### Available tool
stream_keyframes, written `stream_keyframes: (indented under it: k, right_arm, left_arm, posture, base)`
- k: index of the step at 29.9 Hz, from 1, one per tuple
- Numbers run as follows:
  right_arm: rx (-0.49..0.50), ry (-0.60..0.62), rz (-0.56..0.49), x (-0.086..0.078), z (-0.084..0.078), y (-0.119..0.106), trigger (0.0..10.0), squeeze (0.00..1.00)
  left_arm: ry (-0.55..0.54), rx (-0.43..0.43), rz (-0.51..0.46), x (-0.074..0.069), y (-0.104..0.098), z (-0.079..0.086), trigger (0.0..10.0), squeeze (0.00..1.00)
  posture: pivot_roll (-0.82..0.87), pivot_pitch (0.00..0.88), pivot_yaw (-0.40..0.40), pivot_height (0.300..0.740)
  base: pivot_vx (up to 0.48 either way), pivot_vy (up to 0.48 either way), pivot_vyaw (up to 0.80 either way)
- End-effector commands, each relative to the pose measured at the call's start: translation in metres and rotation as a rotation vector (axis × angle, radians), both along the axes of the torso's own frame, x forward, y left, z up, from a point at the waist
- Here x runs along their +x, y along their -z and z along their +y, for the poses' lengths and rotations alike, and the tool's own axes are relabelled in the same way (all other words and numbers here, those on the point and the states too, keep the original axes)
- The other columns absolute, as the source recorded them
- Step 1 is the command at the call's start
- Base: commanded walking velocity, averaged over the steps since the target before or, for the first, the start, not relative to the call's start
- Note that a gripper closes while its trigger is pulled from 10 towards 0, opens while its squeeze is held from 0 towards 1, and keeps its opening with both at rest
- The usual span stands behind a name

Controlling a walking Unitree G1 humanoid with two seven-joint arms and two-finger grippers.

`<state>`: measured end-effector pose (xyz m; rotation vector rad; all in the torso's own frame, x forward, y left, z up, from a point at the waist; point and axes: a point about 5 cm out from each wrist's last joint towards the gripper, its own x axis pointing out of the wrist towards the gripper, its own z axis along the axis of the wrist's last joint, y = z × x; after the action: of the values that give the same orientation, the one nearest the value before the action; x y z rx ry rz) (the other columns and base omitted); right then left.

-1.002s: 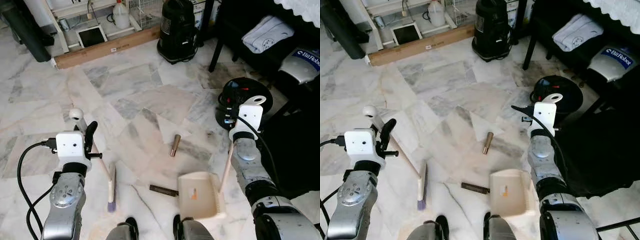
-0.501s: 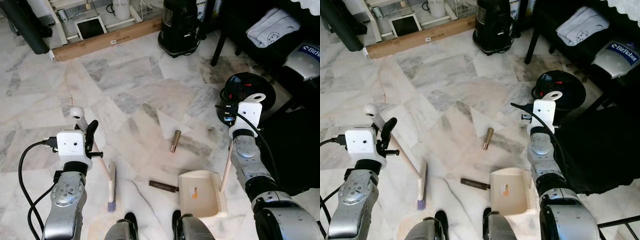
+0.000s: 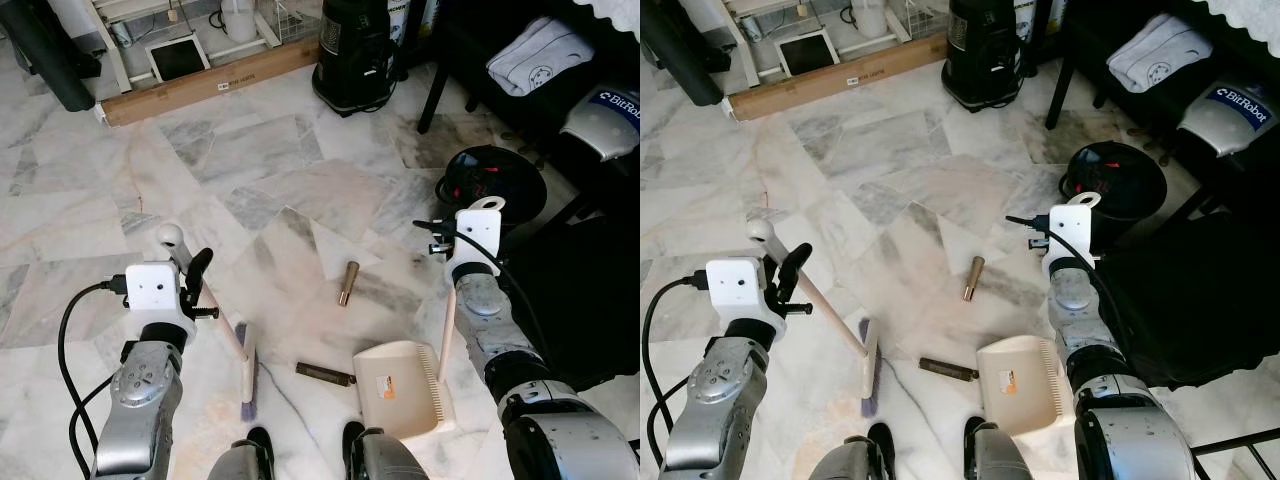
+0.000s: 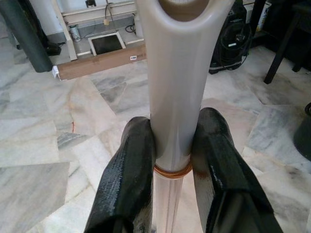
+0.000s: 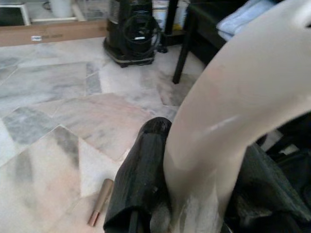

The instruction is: Sweep floor

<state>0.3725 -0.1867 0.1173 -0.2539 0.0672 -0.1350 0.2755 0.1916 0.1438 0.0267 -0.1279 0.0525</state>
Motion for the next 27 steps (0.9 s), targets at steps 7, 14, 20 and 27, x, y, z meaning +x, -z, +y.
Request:
stream_keyframes:
  k: [7, 14, 20, 27]
  right_arm:
    - [-0.069, -0.064, 0.266, -0.024, 0.003, 0.051, 10.0, 0.0]
    - [-0.065, -0.094, 0.274, -0.026, 0.011, 0.054, 10.0, 0.0]
    - [-0.061, -0.108, 0.268, -0.026, 0.015, 0.052, 10.0, 0.0]
    - [-0.066, -0.113, 0.26, -0.024, 0.015, 0.048, 10.0, 0.0]
  left_arm:
    - [0.004, -0.027, 0.062, -0.002, 0.01, 0.006, 10.0, 0.0]
    - [0.047, -0.079, 0.131, 0.003, 0.016, 0.003, 10.0, 0.0]
    - [0.133, -0.204, 0.199, 0.005, 0.022, -0.008, 10.0, 0.0]
    - [0.206, -0.334, 0.265, 0.007, 0.025, -0.014, 10.0, 0.0]
  posture:
    - [-0.05, 0.312, -0.006, 0.74]
    - [-0.05, 0.303, 0.0, 0.74]
    - [-0.04, 0.307, 0.001, 0.74]
    - [-0.05, 0.307, 0.0, 0.74]
  base:
    - [0.0, 0.0, 0.0]
    - [0.0, 0.0, 0.0]
    - [0.0, 0.0, 0.0]
    - [0.0, 0.0, 0.0]
